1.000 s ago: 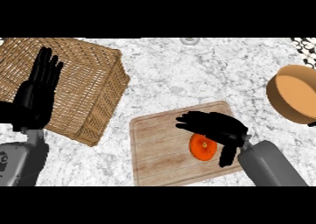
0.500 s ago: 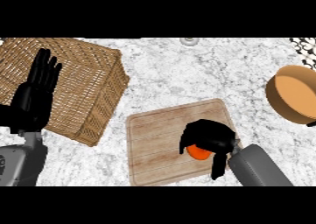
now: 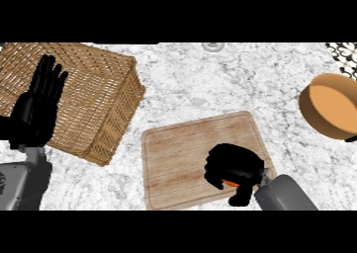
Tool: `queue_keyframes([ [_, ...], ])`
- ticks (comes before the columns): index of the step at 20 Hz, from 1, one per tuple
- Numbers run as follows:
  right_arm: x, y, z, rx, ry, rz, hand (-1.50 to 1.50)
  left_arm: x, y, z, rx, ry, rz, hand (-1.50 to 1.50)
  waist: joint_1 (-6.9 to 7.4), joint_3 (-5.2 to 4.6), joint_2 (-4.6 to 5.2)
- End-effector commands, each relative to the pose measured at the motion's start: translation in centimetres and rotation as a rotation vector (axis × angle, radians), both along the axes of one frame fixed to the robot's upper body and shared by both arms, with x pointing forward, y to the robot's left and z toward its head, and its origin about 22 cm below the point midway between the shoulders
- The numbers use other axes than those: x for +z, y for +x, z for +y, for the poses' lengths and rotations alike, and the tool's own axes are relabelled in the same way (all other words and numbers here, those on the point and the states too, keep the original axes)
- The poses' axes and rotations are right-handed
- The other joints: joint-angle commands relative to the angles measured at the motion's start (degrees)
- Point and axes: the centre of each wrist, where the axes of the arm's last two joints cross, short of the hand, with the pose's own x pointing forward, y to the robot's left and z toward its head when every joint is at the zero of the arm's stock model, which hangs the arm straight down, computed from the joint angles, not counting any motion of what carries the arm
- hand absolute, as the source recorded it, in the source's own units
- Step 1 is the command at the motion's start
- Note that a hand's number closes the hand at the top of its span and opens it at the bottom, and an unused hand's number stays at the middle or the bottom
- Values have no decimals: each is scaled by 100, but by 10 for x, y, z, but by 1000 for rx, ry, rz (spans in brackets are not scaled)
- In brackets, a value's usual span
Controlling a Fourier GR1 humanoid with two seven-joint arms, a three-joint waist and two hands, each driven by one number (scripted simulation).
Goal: Pick the squash from the cutting board and place it in the pot
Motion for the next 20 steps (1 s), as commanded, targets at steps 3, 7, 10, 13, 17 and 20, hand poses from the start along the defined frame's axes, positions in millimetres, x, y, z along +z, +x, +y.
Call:
queue_keyframes([
  [3, 21, -3, 5, -115, 77, -126, 150, -2, -4, -7, -3, 11, -13, 0, -1, 43, 29],
  [7, 56, 26, -1, -424, 151, -115, 150, -5, 1, -12, -5, 10, -5, 0, 14, 37, 46],
  [10, 59, 48, -38, -872, 112, -160, 150, 2, 1, -6, -1, 0, -17, 0, -10, 16, 110],
  [13, 70, 58, -55, -1136, 116, -213, 150, 3, 2, -6, 9, 9, -19, 0, -61, 5, 171],
  [17, 105, 77, -74, -1503, 113, -360, 150, 2, 2, -8, -2, 5, -20, 0, 67, -30, 176],
  [20, 136, 90, -78, -1758, 162, -466, 150, 5, 3, -15, -33, 1, -28, 0, 215, -22, 180],
])
